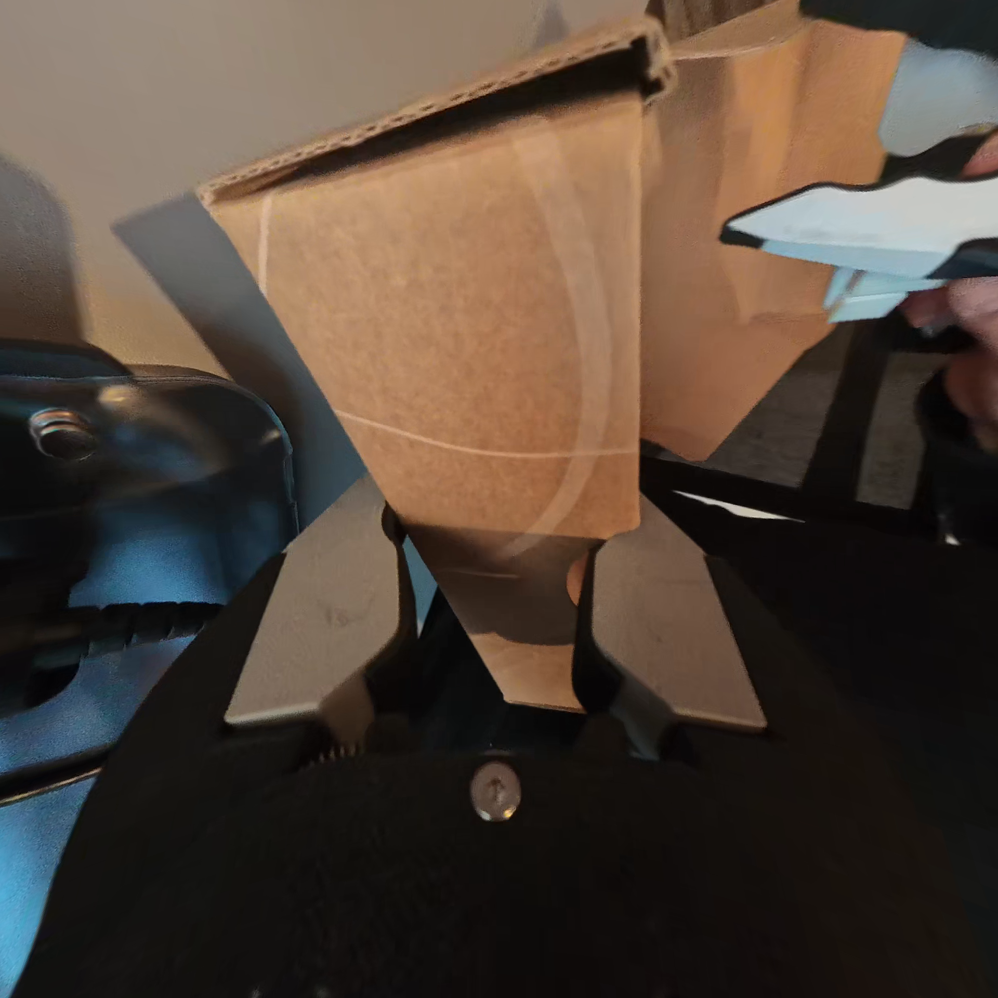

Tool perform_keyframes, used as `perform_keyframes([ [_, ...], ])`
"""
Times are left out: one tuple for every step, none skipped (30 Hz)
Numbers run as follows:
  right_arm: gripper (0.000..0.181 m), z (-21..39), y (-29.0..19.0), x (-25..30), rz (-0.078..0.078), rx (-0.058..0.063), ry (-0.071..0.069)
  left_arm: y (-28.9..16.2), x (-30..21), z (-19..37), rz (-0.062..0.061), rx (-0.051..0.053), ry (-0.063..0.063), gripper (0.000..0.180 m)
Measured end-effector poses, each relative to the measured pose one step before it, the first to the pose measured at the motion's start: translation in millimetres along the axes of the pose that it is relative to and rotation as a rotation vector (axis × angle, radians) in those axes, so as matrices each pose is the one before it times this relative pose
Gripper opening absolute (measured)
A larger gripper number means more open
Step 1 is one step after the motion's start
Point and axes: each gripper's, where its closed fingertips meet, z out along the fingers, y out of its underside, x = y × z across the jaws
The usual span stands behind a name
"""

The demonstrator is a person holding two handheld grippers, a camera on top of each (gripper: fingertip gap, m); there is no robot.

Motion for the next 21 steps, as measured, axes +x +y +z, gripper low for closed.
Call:
perform_keyframes([
  [0.092,-0.88,5.41,0.81,0.0034,-0.0065,0.0202,0.59,-0.13,0.10,0.0108,0.0086,-0.0124,0.065],
  [0.095,1.58,6.20,2.75,0.0015,-0.0156,0.0278,-0.50,0.08,0.07,-0.0042,0.0152,-0.0010,0.064],
  [0.096,0.67,2.98,3.64,0.0078,0.0029,0.0277,-0.80,-1.14,0.44,-0.0041,0.0136,-0.0032,0.063],
  [0.096,-2.31,-0.88,1.70,0.0125,0.0253,0.0129,0.58,-2.04,0.82,0.0004,0.0011,-0.0107,0.062],
  [0.094,-5.49,-2.86,-1.21,0.0173,0.0321,-0.0045,0.63,-1.85,0.49,0.0038,-0.0016,-0.0110,0.060],
  [0.093,-7.53,-3.80,-2.44,0.0137,0.0358,-0.0070,-0.05,-2.08,-0.05,0.0055,0.0025,-0.0123,0.057],
  [0.092,-6.61,-3.22,-3.02,0.0056,0.0316,-0.0058,-0.13,-3.16,0.07,0.0035,-0.0005,-0.0153,0.054],
  [0.089,-4.50,0.03,-1.96,0.0029,0.0181,-0.0039,0.48,-3.66,0.71,-0.0020,-0.0018,-0.0122,0.052],
  [0.090,-0.66,1.77,2.31,0.0051,0.0088,0.0155,-0.27,-3.04,1.11,-0.0128,0.0004,0.0013,0.051],
  [0.090,1.77,3.40,3.79,0.0057,0.0024,0.0177,-0.41,-1.37,1.46,-0.0230,0.0022,0.0132,0.050],
  [0.090,1.01,4.23,2.91,0.0158,-0.0069,0.0126,-0.89,-0.44,1.52,-0.0243,0.0052,0.0167,0.050],
  [0.088,-1.98,0.25,2.11,0.0099,0.0060,0.0101,-0.74,0.01,1.78,-0.0151,0.0020,0.0069,0.050],
  [0.083,-7.32,-5.79,-0.87,-0.0042,0.0427,-0.0005,-0.62,0.30,2.04,-0.0057,-0.0023,-0.0008,0.050],
  [0.079,-9.29,-8.47,-2.74,-0.0141,0.0579,-0.0014,-1.53,2.18,1.81,-0.0087,0.0040,0.0076,0.050],
  [0.075,-5.87,-3.56,-2.72,-0.0092,0.0244,-0.0060,-3.54,1.07,0.87,-0.0129,0.0204,0.0045,0.050],
  [0.078,0.25,5.74,-1.48,0.0093,-0.0336,-0.0041,-3.46,-0.48,0.55,-0.0170,0.0185,0.0023,0.050],
  [0.089,5.46,13.15,2.22,0.0114,-0.0662,0.0060,-3.62,-0.62,0.51,-0.0160,0.0137,0.0048,0.050],
  [0.096,8.84,13.17,6.69,0.0087,-0.0569,0.0177,-1.42,-1.24,1.02,-0.0028,-0.0023,-0.0001,0.049],
  [0.096,9.78,8.23,9.04,0.0112,-0.0360,0.0214,-0.05,-1.45,1.00,0.0096,-0.0100,-0.0075,0.048],
  [0.096,10.15,4.63,8.04,0.0050,-0.0264,0.0081,0.21,-0.19,0.54,0.0081,-0.0069,-0.0016,0.047],
  [0.096,12.09,3.72,7.11,-0.0031,-0.0357,0.0051,0.03,0.06,0.63,0.0010,-0.0036,0.0028,0.047],
])
